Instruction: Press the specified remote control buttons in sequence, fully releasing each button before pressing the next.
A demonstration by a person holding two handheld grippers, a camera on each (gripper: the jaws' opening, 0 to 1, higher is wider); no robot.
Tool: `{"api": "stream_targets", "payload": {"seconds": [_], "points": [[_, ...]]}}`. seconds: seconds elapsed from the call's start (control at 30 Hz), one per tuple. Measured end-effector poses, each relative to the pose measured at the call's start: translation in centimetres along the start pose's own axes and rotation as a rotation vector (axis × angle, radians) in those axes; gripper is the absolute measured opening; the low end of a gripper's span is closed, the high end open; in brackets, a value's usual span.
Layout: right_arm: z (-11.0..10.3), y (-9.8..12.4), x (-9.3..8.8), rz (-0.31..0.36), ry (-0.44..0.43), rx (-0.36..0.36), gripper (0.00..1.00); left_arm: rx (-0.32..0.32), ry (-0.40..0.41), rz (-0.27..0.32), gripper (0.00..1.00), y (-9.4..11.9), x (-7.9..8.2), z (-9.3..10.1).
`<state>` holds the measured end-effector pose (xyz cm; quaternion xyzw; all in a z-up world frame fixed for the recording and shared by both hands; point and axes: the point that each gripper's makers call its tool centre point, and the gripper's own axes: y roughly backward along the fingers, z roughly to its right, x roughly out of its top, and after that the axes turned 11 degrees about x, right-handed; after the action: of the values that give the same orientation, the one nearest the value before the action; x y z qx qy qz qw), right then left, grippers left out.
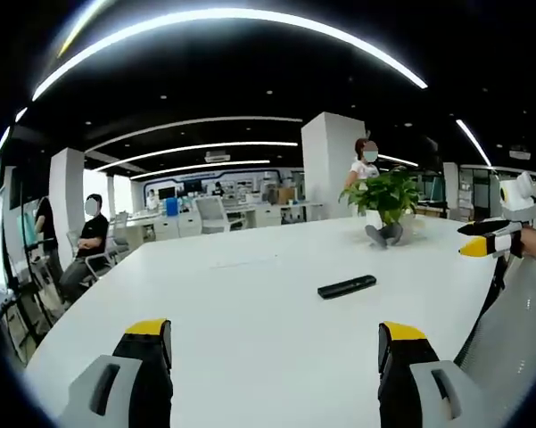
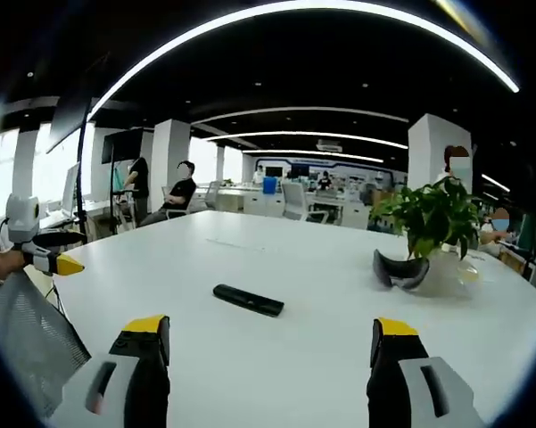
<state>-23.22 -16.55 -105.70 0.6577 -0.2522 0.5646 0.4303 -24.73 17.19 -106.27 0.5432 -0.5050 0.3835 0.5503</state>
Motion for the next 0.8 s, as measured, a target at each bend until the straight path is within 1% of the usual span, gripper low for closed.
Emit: {"api": "stream_targets", "payload": {"seconds": [0.07, 0.17, 0.23, 0.5, 0.6, 0.63, 0.73, 0.8], "points": [[-0.02, 0.06, -0.11, -0.008, 0.004, 0.001, 0.90, -0.001, -0.001, -0.003, 1.00, -0.01, -0.07, 0.00], [-0.08, 0.04, 0.08, 0.004, 0.000, 0.002, 0.91, -0.001, 0.000, -0.004, 1.00, -0.01, -0.09, 0.00], [-0.11, 0.01, -0.07, -0.005, -0.002, 0.005, 0.91, 0.003, 0.003, -0.004, 1.00, 0.00, -0.10, -0.10], [-0.19, -0.10, 0.04, 0.000, -0.006, 0.013, 0.93, 0.003, 0.022, -0.007, 1.00, -0.02, -0.18, -0.20], [-0.19, 0.00, 0.31, 0.014, -0.001, 0.011, 0.94, -0.006, 0.029, -0.012, 1.00, -0.03, -0.28, -0.07], [-0.10, 0.06, 0.41, 0.022, -0.003, 0.005, 0.95, -0.012, 0.028, -0.012, 1.00, -0.01, -0.29, 0.04], [0.08, 0.20, 0.31, 0.011, -0.016, -0.010, 0.94, -0.016, 0.002, -0.016, 1.00, 0.00, -0.36, 0.28], [-0.22, 0.14, 0.24, 0.004, -0.028, 0.002, 0.94, -0.010, -0.009, -0.025, 1.00, -0.03, -0.52, 0.26]]}}
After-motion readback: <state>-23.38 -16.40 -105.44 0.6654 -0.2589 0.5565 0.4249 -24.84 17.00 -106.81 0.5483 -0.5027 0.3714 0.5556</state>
